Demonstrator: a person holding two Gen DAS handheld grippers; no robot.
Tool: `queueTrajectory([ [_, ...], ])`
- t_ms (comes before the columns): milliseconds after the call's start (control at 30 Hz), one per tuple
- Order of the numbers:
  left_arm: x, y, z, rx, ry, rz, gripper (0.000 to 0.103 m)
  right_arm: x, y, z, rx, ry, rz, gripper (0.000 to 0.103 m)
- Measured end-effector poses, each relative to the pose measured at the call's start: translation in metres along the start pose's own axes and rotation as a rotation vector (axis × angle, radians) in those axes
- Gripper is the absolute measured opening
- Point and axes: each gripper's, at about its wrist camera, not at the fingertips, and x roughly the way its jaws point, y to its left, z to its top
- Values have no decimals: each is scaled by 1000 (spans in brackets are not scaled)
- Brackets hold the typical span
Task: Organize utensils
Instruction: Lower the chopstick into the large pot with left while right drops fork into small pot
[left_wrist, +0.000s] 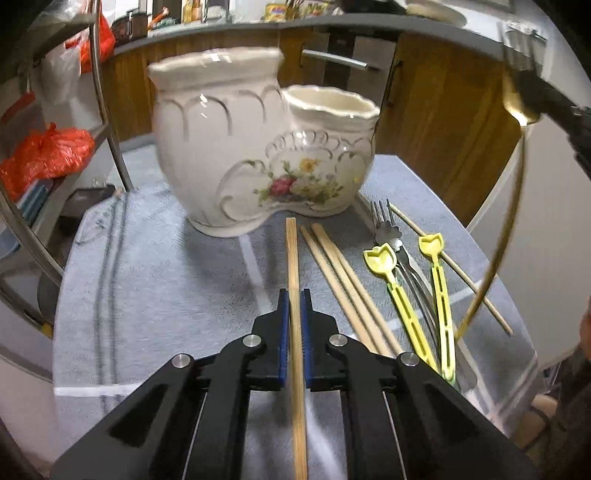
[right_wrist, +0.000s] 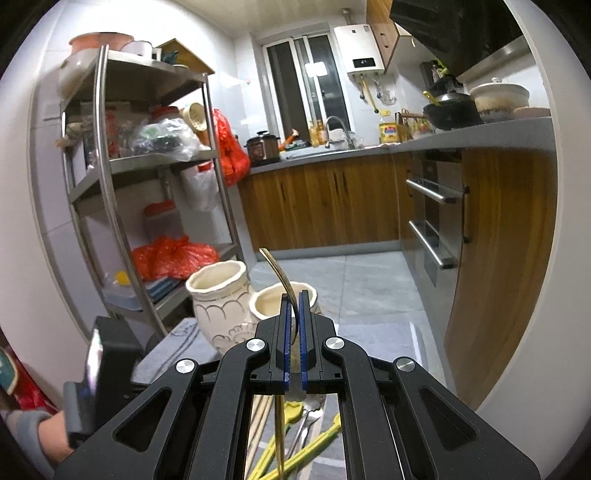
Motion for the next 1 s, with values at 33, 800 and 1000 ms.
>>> queueTrajectory([
  [33,-7,5,-1,14,-28,-17,6,0,1,1,-1,1,1,4],
  [800,-106,36,99,75,-576,-156,6,16,11,89,56,-218,-71,4],
  [1000,-90,49,156,0,-644,-140,6,37,0,103,106,-289,-86,4],
])
